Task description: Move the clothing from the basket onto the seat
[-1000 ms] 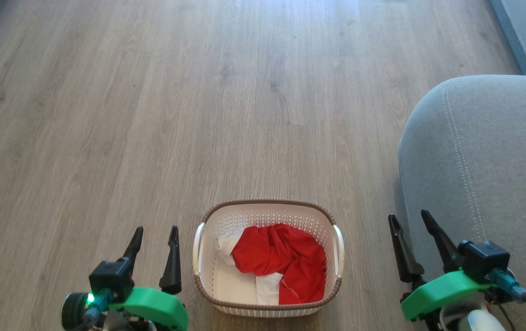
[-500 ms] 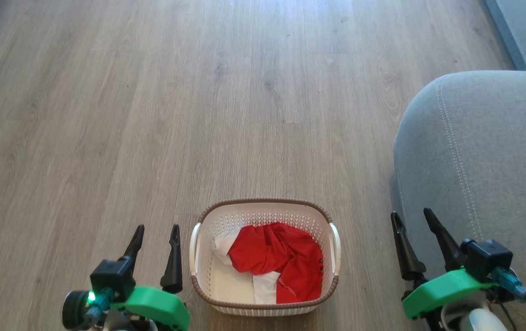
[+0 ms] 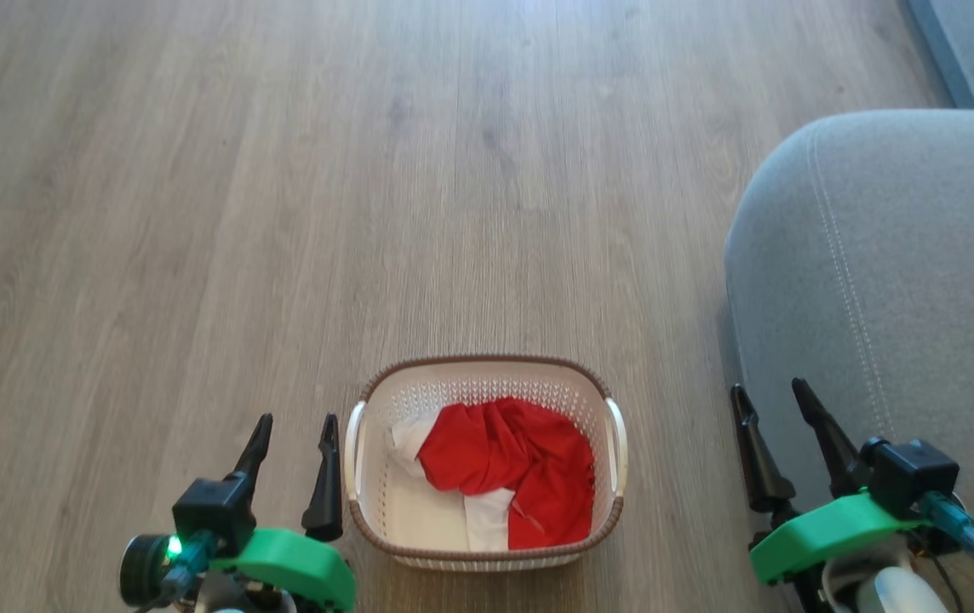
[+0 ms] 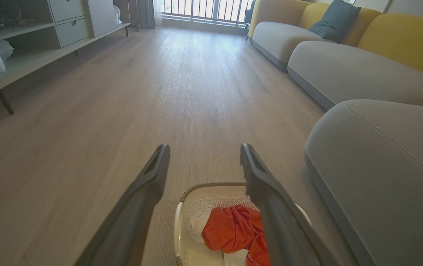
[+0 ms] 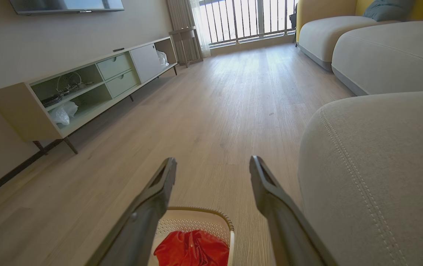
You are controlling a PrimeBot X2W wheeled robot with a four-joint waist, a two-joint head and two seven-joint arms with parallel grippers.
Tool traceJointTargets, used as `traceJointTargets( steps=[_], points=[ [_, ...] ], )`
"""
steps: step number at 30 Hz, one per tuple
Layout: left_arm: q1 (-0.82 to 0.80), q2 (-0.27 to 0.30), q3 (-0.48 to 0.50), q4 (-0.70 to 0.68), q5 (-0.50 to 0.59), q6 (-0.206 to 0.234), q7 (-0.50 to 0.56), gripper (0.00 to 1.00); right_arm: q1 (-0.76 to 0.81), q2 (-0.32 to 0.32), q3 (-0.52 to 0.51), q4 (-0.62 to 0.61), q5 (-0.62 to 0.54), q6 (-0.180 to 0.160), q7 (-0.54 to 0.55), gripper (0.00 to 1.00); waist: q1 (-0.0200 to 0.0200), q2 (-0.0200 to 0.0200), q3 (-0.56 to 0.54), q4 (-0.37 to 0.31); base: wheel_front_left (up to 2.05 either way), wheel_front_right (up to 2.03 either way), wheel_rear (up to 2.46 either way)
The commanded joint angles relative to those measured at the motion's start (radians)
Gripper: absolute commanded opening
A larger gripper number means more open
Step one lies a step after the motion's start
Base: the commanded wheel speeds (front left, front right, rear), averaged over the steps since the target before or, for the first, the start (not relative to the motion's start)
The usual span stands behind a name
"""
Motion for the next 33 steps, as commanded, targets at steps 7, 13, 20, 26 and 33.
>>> traceJointTargets(
  steps=[7,13,20,26,33],
  points=[
    [-0.118,-0.001,-0.017,-0.035,0.022,0.003,-0.010,1.00,-0.092,-0.004,-0.070,-0.063,-0.024,0.000,-0.006,1.00,0.0000,0.0000,0.153,-0.033,0.00,0.00,0.00],
    [-0.238,-0.001,-0.086,0.008,0.051,0.006,-0.010,1.00,-0.163,0.022,-0.164,-0.150,-0.039,0.000,-0.006,1.00,0.0000,0.0000,0.330,-0.088,0.00,0.00,0.00],
    [-0.420,-0.001,-0.132,0.192,0.082,0.001,-0.010,1.00,-0.256,0.018,-0.198,-0.217,-0.039,0.000,-0.006,1.00,0.0000,0.0000,0.528,-0.168,0.00,0.00,0.00],
    [-0.595,-0.001,-0.133,0.359,0.094,-0.007,-0.010,1.00,-0.299,-0.006,-0.130,-0.269,-0.037,0.000,-0.006,1.00,0.0000,0.0000,0.692,-0.219,0.00,0.00,0.00],
    [-0.777,-0.001,-0.135,0.550,0.102,-0.016,-0.010,1.00,-0.318,-0.045,-0.028,-0.333,-0.070,0.000,-0.006,1.00,0.0000,0.0000,0.842,-0.248,0.00,0.00,0.00]
  ],
)
